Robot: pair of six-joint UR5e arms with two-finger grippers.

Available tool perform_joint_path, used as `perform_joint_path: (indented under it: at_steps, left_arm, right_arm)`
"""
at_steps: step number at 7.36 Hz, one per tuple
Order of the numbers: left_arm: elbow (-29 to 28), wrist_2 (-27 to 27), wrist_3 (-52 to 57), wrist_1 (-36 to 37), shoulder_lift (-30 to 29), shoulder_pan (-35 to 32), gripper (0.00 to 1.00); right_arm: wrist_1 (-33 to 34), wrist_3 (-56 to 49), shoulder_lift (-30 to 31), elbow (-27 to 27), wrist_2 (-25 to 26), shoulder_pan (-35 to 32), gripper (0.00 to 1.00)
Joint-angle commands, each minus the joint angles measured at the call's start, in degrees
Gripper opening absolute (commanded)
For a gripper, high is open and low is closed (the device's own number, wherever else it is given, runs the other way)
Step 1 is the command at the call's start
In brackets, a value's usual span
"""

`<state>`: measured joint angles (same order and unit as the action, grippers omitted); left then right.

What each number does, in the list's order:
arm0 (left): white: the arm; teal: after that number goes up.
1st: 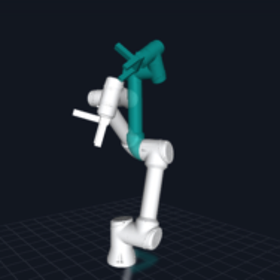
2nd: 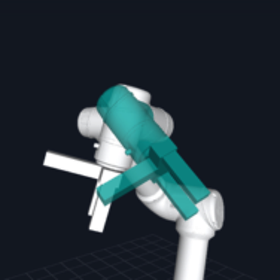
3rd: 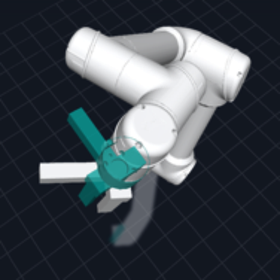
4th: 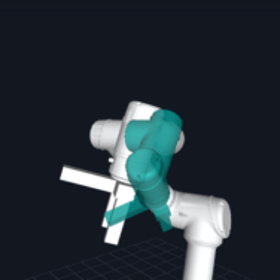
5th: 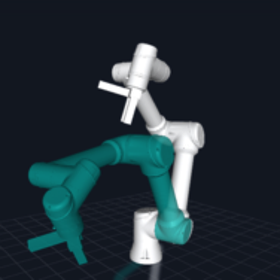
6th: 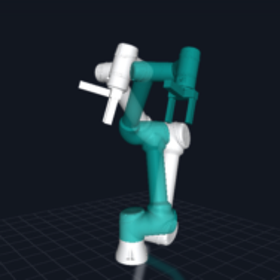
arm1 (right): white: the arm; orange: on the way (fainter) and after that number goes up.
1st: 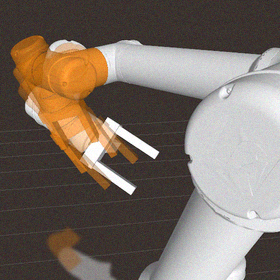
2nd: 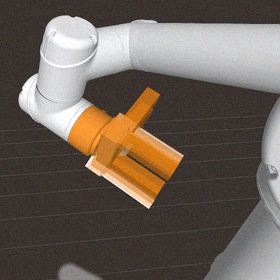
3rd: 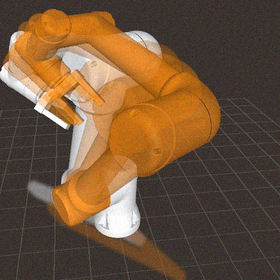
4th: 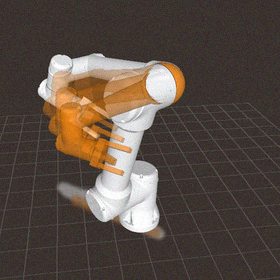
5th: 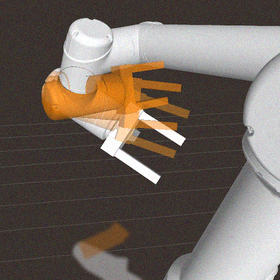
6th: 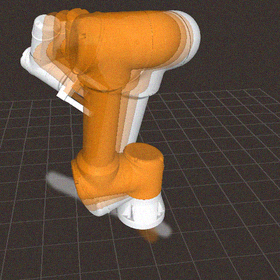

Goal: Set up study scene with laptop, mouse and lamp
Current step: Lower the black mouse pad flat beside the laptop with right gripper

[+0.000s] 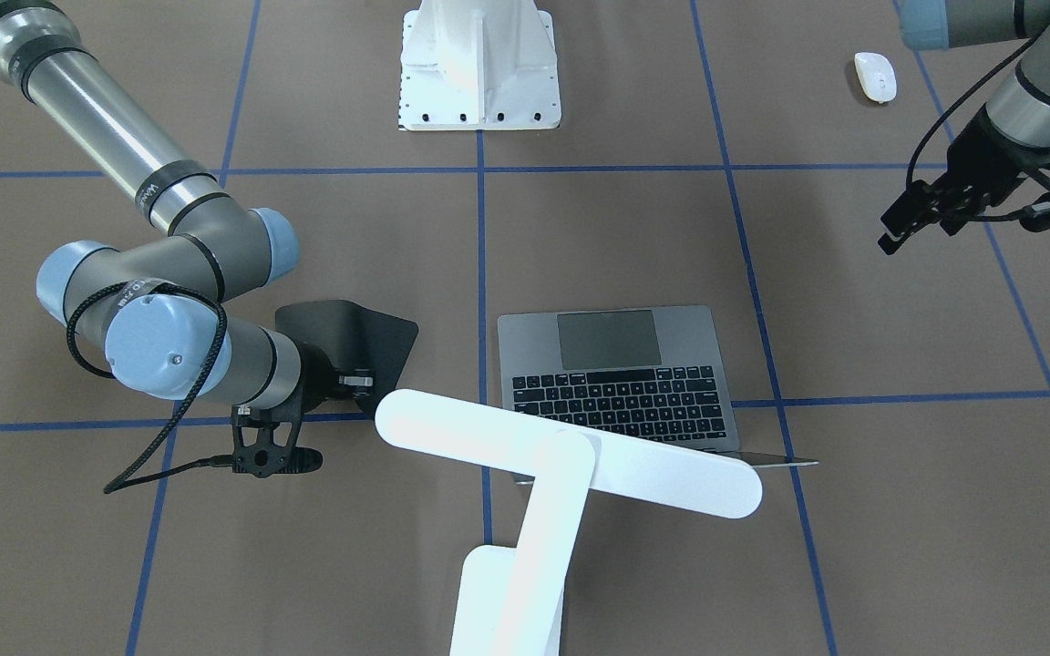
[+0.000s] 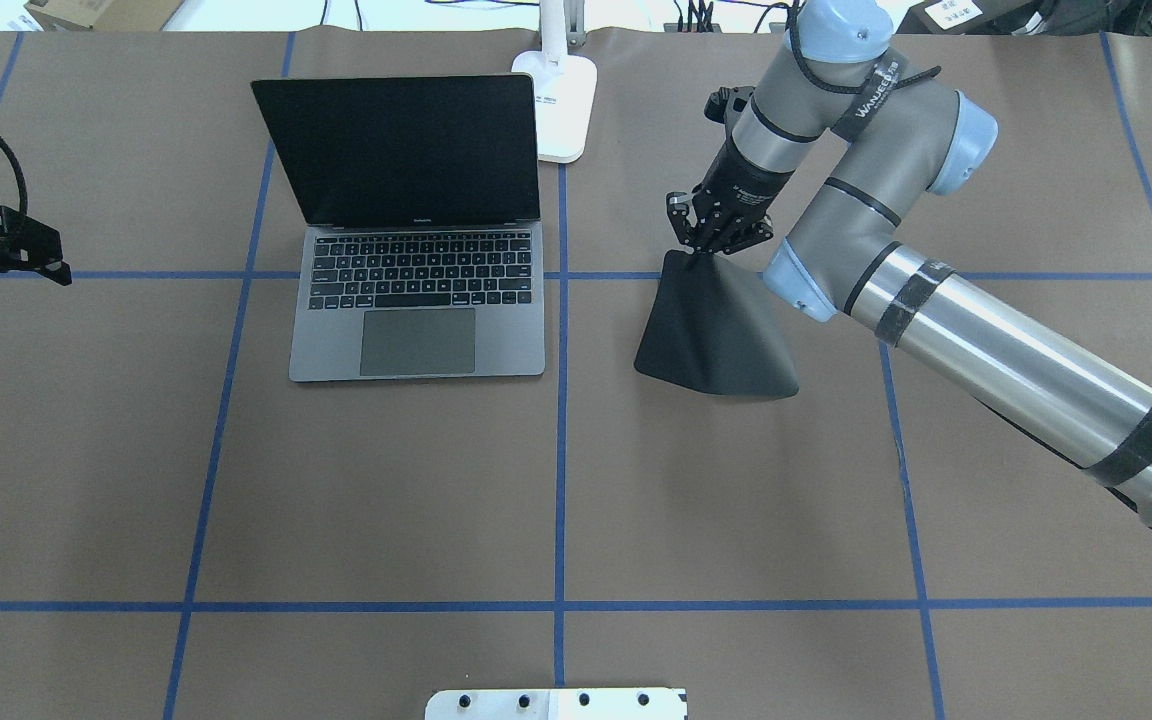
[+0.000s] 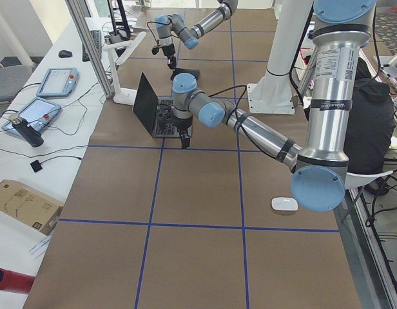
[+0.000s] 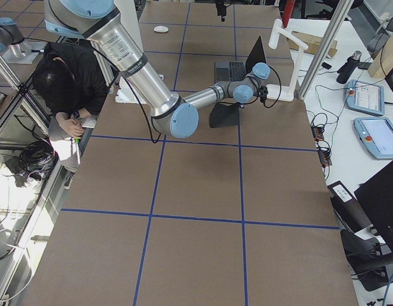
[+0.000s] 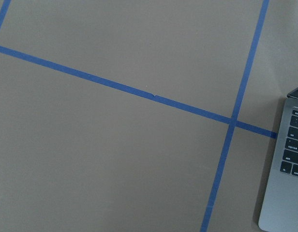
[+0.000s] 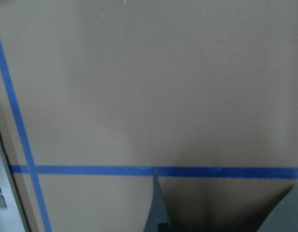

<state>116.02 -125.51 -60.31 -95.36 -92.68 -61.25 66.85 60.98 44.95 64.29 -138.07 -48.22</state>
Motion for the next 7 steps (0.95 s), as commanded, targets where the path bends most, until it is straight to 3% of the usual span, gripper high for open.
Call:
perform_joint_path:
  at_steps: [1,4,7]
  left_arm:
    - [-0.87,0.0,-0.07,0.0,-0.48,-0.01,1.0]
    - [-1.93,0.0,-0.07,0.0,-1.45,-0.01,1.0]
    - [-2.11,0.0,-0.16,0.0,-1.89,-0.01,1.0]
  right_arm:
    - [-2.15,-0.07,-2.23,-1.09,6.47,2.5,0.0]
    - [-7.33,-0.25,-3.99,-5.48,10.79,3.48,0.0]
    - [-7.61,-0.33,-5.31,-5.58,11.15,3.48,0.0]
